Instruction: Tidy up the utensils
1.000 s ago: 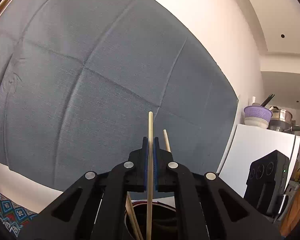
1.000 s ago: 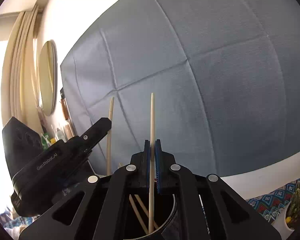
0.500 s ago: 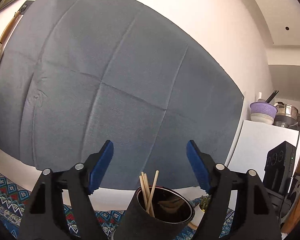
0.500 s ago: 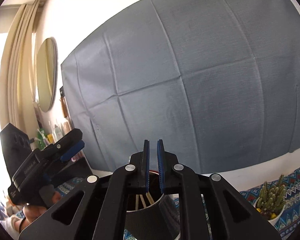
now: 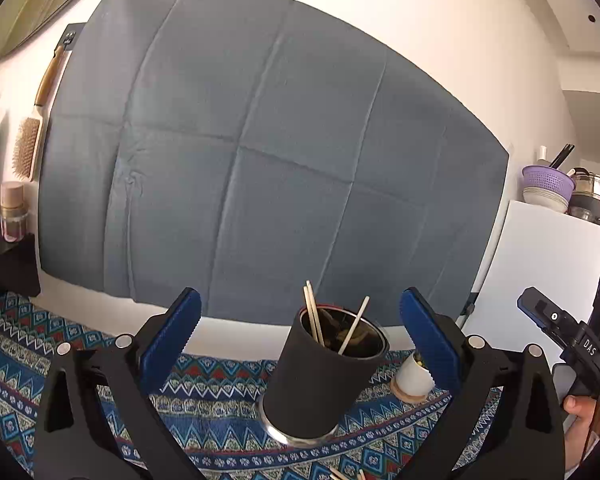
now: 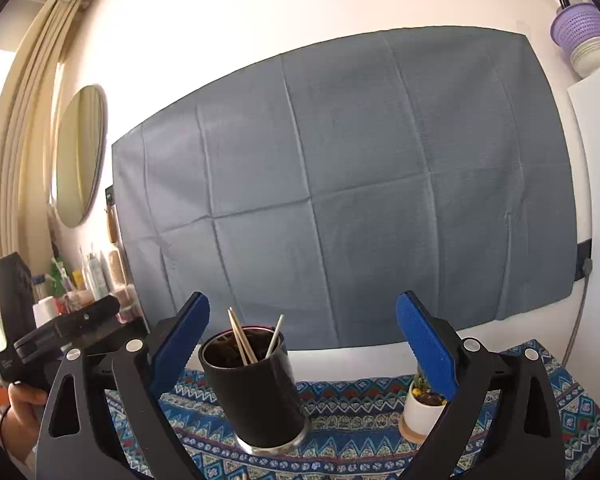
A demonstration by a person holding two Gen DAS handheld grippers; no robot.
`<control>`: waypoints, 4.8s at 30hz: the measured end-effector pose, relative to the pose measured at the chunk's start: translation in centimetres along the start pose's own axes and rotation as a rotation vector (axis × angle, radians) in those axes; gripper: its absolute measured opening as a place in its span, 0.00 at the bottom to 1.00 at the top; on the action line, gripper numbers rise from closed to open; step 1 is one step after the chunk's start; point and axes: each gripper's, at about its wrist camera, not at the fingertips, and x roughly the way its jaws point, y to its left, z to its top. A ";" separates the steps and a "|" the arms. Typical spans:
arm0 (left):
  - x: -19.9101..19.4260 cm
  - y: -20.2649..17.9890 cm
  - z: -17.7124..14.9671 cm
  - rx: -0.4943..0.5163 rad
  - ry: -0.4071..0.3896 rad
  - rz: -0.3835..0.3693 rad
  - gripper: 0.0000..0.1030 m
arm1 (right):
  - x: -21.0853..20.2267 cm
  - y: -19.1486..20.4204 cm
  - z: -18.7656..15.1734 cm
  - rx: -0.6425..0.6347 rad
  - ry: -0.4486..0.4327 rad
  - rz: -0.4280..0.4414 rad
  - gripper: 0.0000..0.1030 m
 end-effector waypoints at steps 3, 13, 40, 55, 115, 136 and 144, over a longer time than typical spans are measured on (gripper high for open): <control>-0.9 0.1 -0.8 -0.024 0.048 0.046 0.94 | -1.4 -0.4 0.1 0.016 0.029 0.007 0.92; -4.0 -2.7 -4.6 0.089 0.132 0.224 0.94 | -6.0 0.5 -2.5 -0.105 0.072 -0.172 0.92; -0.2 -6.0 -16.6 0.091 0.693 0.023 0.94 | -5.3 -4.3 -16.3 0.154 0.789 -0.212 0.92; 0.3 -6.8 -20.2 0.267 0.817 0.125 0.94 | -2.6 -3.1 -18.5 -0.015 0.878 -0.324 0.92; 0.0 -4.2 -19.8 0.333 0.774 0.095 0.96 | -3.1 -3.1 -18.7 -0.022 0.827 -0.323 0.92; -6.2 0.4 -17.2 0.177 0.849 -0.060 0.05 | -10.2 -9.6 -14.6 0.208 0.687 -0.213 0.04; -9.2 3.2 -13.5 0.136 0.749 0.008 0.05 | -9.7 -6.6 -10.8 0.158 0.606 -0.096 0.04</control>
